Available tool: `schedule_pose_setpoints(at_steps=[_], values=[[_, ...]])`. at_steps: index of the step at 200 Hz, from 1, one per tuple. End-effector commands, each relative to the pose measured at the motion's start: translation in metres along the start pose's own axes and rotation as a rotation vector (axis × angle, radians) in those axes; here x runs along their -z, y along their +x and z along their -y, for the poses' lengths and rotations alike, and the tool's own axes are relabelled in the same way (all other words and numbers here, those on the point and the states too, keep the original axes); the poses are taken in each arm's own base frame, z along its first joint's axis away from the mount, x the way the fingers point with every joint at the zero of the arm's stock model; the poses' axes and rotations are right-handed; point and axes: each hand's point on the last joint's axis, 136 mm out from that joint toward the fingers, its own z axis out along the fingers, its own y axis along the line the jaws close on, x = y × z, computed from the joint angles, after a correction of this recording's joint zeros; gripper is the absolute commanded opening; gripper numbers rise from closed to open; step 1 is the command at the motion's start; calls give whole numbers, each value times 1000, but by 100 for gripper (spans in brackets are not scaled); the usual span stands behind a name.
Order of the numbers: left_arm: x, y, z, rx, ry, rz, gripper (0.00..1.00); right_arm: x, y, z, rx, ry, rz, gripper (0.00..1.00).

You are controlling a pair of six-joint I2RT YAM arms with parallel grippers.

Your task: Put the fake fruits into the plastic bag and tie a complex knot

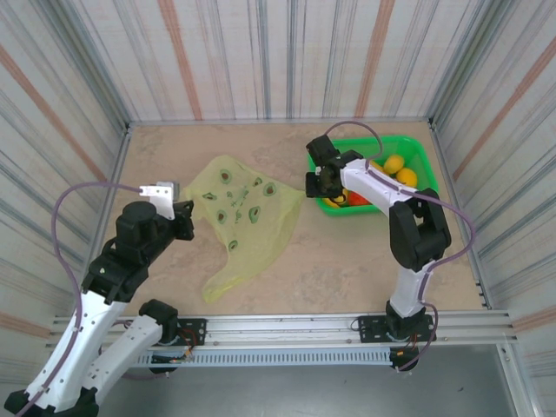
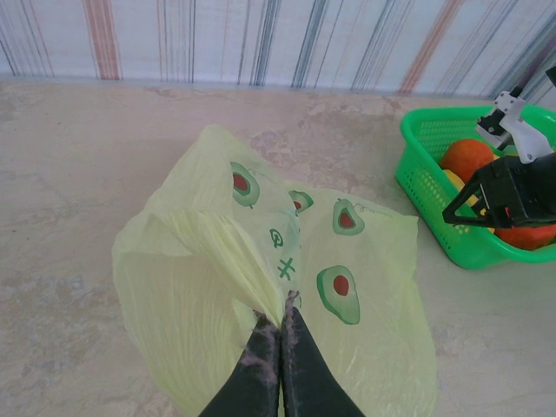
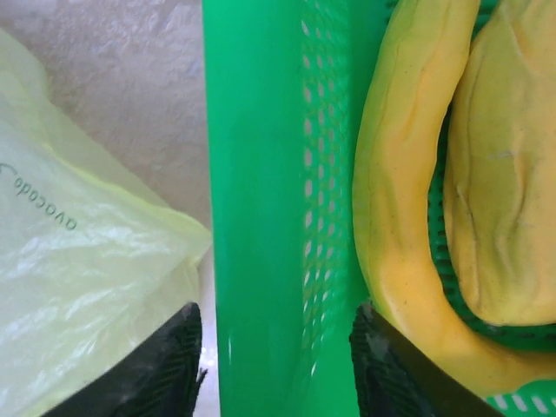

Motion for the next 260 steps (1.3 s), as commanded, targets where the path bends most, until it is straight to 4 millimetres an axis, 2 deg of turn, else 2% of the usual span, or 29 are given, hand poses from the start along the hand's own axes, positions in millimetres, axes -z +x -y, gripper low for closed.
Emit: schedule_pose_setpoints(at_steps=[1,18,32,45,59,66,70,77,83,104,122,130,139,149,160,179,220,238,260], values=[[9,-22,20,17,96,33,0,50,-11,-8,50,-65,87,59],[16,-31,30,27,145,42,0,79,-19,-20,122,-97,168,58],[16,-32,35,24,171,34,0,100,-20,-39,189,-164,218,46],[12,-30,38,12,185,13,0,114,-14,-63,239,-257,242,28],[9,-29,43,8,207,-4,0,123,-1,-101,297,-384,234,25],[9,-29,46,7,220,-8,0,126,9,-122,332,-443,223,30],[10,-29,48,4,230,-10,0,126,13,-132,349,-467,217,37],[9,-30,49,1,238,-11,0,127,21,-150,379,-506,208,54],[9,-31,50,-4,238,-12,0,126,28,-165,403,-540,192,62],[8,-35,53,-19,243,-14,0,121,43,-209,440,-641,168,69],[8,-35,54,-28,242,-24,0,127,49,-241,463,-733,176,72],[7,-34,53,-30,239,-27,0,130,51,-252,478,-760,188,77],[4,-32,50,-20,220,-31,0,132,51,-261,489,-765,214,87],[1,-32,47,-2,205,-23,0,131,49,-268,495,-767,233,89],[0,-33,51,8,230,-17,0,124,42,-271,491,-731,247,90],[4,-37,56,12,255,-12,0,99,23,-259,448,-585,273,87],[25,-46,44,29,199,65,0,65,2,-244,397,-506,257,83],[34,-48,37,33,172,93,0,41,-11,-219,394,-418,236,82],[46,-50,22,24,85,116,0,30,-34,-179,391,-318,243,78]])
